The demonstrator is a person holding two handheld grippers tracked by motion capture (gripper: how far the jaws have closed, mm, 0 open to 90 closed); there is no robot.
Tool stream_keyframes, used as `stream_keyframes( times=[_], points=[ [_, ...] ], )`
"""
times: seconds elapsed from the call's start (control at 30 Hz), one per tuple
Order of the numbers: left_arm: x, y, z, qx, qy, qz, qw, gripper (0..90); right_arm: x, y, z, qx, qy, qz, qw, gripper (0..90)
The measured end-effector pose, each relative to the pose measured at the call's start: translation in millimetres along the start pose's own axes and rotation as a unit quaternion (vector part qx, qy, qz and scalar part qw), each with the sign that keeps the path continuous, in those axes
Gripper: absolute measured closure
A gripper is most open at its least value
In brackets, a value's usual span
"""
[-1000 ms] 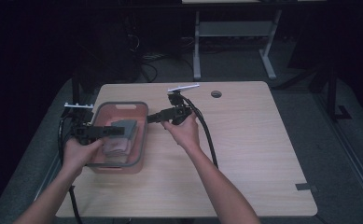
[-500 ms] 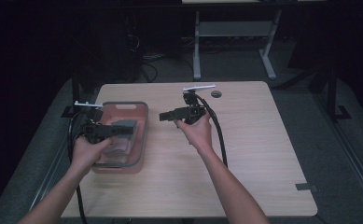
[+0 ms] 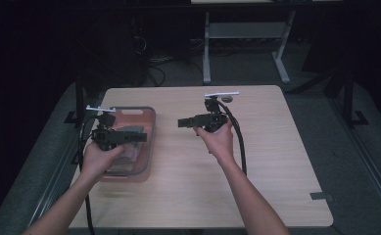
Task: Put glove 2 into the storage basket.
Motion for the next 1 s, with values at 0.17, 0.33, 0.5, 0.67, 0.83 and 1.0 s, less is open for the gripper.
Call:
stream_keyframes(
  times=[0.17,0.33,0.5,0.67,0.83,1.0],
  points=[
    [-6.8,5.6,1.0,-0.004,-0.004,-0.006,1.0000,36.3,11.2,7.2,-1.3,-0.005,0.007,-0.004,1.0000,48.8],
    [-12.6,10.5,2.5,-0.006,-0.005,-0.012,0.9999,36.3,20.6,13.4,-2.2,-0.013,0.013,-0.006,0.9998,48.8],
    [-19.6,16.3,3.6,-0.010,-0.008,-0.016,0.9998,36.3,29.9,20.9,-4.2,-0.019,0.019,-0.008,0.9996,48.6],
    [-28.6,22.6,3.8,-0.015,-0.014,-0.026,0.9994,35.8,39.3,30.2,-9.0,-0.032,0.019,-0.008,0.9993,48.4],
    [-40.7,32.0,5.1,-0.022,-0.020,-0.032,0.9991,34.8,49.0,38.6,-10.5,-0.034,0.027,-0.011,0.9990,48.2],
    [-48.2,37.8,5.2,-0.026,-0.022,-0.038,0.9987,34.1,58.4,48.6,-15.1,-0.042,0.032,-0.010,0.9985,47.9]
  ],
)
Point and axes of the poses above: each handheld gripper's, and its own axes: x roughly backward along the jaws, z roughly out of its top, y roughly to its right, the point moved 7 cm from there along -x, roughly forward along the jaws, and after that the axes turned 4 degrees about -z, right-handed, at the moved point
